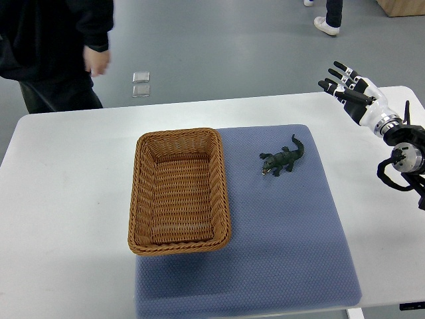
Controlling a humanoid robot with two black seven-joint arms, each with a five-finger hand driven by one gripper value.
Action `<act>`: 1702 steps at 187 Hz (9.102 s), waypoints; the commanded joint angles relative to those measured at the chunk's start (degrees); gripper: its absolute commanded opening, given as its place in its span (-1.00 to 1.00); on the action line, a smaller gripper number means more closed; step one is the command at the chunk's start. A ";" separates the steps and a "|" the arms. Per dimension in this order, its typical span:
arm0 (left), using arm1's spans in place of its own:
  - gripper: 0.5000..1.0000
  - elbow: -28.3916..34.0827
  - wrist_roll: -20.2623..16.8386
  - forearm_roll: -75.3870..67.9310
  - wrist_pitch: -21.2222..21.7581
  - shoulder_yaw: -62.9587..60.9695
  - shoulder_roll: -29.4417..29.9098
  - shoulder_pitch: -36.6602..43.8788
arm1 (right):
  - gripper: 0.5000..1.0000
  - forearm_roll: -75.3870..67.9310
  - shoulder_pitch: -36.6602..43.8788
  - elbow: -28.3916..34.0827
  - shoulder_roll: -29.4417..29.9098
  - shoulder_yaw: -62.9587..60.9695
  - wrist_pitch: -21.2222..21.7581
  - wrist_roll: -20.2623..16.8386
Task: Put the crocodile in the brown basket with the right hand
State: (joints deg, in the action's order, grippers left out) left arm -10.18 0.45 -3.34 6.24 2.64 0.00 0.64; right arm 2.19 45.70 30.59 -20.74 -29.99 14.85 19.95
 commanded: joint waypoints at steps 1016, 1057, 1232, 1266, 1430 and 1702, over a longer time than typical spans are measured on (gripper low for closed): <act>1.00 0.08 0.08 0.00 0.00 -0.18 0.00 -0.02 | -0.23 82.27 16.53 9.67 -1.41 36.67 -10.81 4.66; 1.00 0.08 0.08 0.00 0.00 -0.18 0.00 -0.02 | -0.57 82.27 16.70 8.88 -1.23 36.67 -10.81 4.75; 1.00 0.08 -0.01 0.00 0.00 -0.18 0.00 -0.02 | -0.79 79.11 26.28 11.95 -1.58 35.35 -10.46 7.47; 1.00 0.08 0.08 0.00 0.00 -0.18 0.00 -0.02 | -0.78 79.11 27.69 16.52 -0.61 33.94 -10.37 8.00; 1.00 0.08 -0.01 0.00 0.00 -0.09 0.00 -0.02 | -0.64 79.55 28.92 23.91 11.69 33.42 -9.58 8.61; 1.00 -0.01 -0.01 0.00 0.00 0.00 0.00 -0.02 | 0.64 44.40 15.91 0.70 7.65 11.36 -8.88 1.67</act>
State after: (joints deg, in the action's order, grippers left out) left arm -10.19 0.46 -3.34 6.24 2.62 0.00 0.63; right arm 55.64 63.55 34.03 -12.95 -17.18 6.02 22.39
